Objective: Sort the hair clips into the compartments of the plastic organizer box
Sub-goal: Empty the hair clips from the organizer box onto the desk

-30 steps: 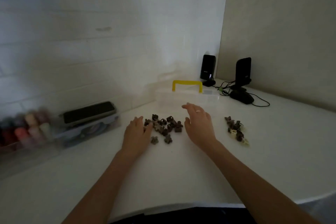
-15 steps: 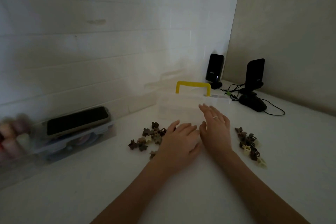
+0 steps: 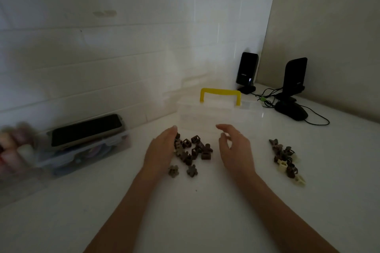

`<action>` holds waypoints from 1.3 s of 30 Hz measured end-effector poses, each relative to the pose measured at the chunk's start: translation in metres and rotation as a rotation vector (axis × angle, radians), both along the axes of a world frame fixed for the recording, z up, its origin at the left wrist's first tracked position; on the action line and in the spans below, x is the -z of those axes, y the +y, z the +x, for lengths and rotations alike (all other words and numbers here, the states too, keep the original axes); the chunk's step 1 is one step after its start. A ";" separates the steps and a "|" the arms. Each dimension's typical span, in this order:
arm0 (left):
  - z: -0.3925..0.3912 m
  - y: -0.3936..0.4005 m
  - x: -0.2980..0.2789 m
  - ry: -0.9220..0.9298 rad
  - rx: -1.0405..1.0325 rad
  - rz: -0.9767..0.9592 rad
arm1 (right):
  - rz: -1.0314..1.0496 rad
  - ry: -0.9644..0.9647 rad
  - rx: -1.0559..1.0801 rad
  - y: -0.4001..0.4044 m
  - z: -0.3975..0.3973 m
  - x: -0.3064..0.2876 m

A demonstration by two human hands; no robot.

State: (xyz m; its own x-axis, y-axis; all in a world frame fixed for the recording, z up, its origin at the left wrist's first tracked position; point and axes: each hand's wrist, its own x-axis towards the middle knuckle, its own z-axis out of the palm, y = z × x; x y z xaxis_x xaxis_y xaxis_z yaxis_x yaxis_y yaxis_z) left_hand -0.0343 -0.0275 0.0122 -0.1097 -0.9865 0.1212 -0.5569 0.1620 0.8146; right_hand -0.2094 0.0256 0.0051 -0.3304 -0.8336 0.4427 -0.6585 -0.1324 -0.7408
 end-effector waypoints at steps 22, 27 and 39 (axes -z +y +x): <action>-0.150 0.065 0.003 0.249 0.040 0.082 | 0.252 0.293 -0.067 0.039 -0.047 -0.024; -0.184 0.081 0.004 0.234 0.141 0.104 | 0.077 0.155 0.212 0.058 -0.088 -0.029; -0.228 0.094 -0.004 0.344 0.180 0.172 | 0.196 -0.422 0.187 0.059 -0.153 -0.004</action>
State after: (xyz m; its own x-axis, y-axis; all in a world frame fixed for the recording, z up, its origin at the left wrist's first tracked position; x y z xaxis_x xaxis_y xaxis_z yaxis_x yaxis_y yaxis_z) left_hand -0.2627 0.0662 0.0167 -0.2642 -0.9643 0.0165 -0.2226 0.0776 0.9718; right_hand -0.3623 0.0850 0.0094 -0.5987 -0.7971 0.0786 -0.2948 0.1281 -0.9469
